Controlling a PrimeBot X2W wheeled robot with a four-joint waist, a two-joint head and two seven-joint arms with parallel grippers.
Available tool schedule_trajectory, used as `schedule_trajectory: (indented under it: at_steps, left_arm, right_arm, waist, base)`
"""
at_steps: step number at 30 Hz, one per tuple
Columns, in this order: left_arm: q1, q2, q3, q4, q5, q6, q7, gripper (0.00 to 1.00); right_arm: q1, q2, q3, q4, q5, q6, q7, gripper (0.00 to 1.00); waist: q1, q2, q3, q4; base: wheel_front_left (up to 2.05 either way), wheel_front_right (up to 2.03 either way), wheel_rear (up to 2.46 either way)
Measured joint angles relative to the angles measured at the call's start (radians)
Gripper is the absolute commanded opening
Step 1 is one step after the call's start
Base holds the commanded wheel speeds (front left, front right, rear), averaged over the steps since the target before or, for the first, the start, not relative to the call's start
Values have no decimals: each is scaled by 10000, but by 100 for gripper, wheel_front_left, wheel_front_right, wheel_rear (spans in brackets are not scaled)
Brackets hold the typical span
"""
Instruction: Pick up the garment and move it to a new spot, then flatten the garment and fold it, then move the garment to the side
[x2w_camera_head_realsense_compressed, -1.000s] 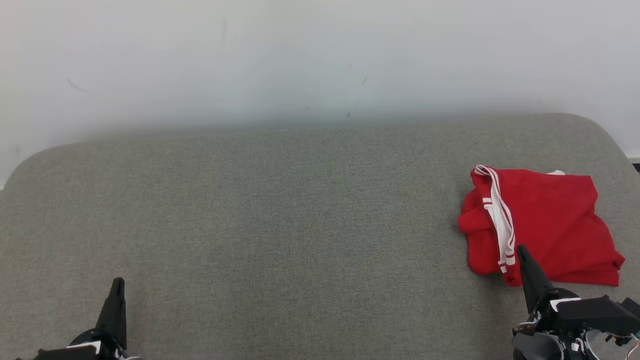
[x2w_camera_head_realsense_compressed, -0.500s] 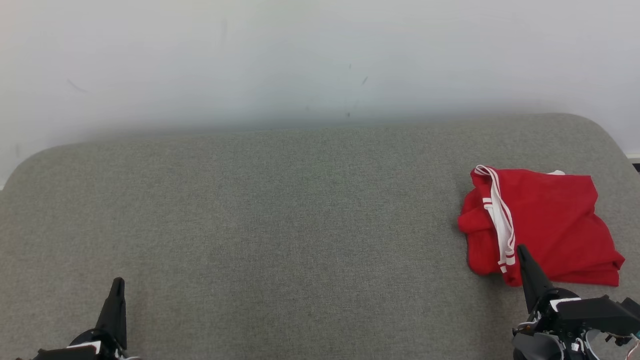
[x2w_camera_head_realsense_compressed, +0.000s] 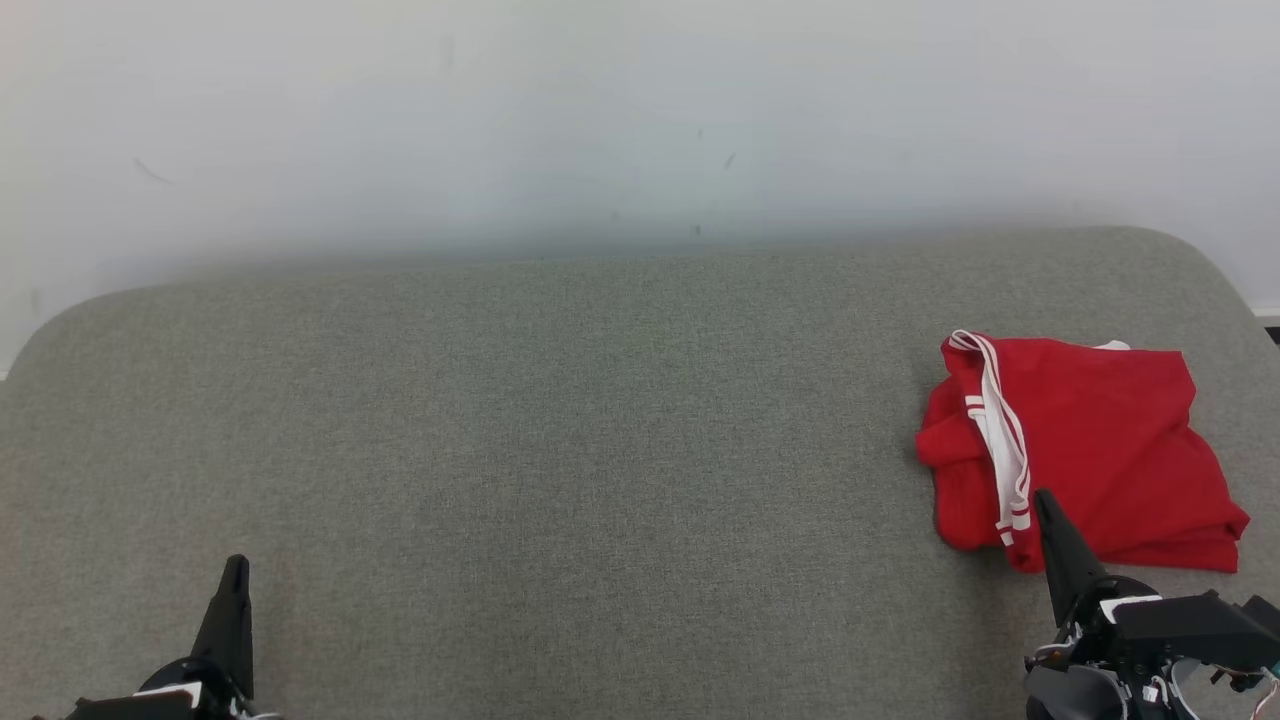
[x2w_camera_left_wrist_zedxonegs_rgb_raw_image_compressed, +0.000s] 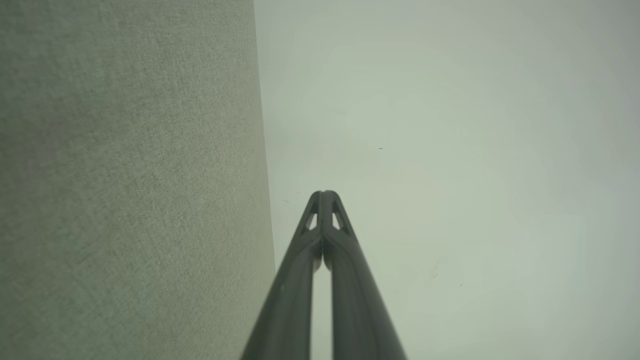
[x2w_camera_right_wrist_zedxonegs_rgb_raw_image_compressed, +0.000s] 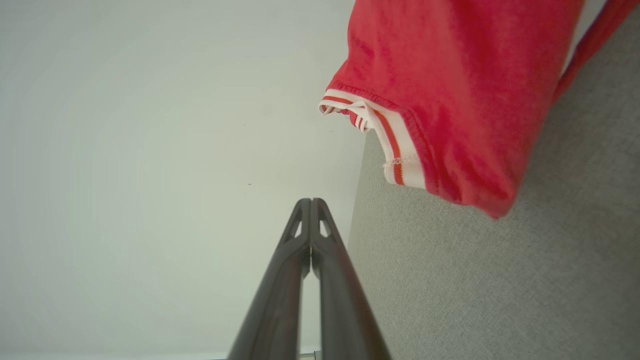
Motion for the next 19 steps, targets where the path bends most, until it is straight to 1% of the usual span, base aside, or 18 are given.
schedule_trajectory:
  at_steps: [19]
  left_arm:
    - [0, -2, 0, -2, 0, 0, 0, 0]
  right_arm:
    - [0, 0, 0, -4, 0, 0, 0, 0]
  waist:
    - [0, 0, 1, 0]
  base:
    - [0, 0, 0]
